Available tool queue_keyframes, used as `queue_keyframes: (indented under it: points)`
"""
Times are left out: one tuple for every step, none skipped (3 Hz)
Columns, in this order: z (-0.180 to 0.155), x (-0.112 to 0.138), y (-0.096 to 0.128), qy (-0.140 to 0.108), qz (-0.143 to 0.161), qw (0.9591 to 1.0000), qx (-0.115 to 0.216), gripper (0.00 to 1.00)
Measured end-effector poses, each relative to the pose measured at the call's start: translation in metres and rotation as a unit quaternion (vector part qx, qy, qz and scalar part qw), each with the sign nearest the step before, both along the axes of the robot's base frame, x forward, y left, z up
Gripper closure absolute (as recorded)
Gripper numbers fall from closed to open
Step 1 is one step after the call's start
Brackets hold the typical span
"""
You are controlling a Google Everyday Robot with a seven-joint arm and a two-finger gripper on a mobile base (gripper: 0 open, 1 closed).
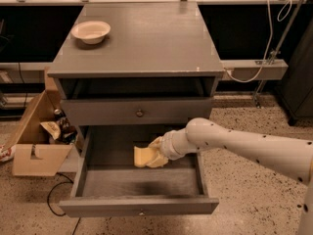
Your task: Pick sponge from middle drawer and place on counter
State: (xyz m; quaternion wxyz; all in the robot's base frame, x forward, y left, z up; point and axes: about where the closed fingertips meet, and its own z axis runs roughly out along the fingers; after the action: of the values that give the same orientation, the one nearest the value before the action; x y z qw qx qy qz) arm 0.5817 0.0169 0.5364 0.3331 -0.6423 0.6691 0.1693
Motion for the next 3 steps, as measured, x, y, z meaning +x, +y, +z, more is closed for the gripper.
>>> queue_keyframes:
  points:
    - [0.043, 0.003, -0.007, -0.025, -0.005, 0.9996, -0.009, 1.00]
    - [0.133, 0.006, -0.022, -0.065, -0.011, 0.9977, -0.016, 1.00]
    - [0.238, 0.010, -0.030, -0.095, -0.007, 0.9948, -0.035, 1.00]
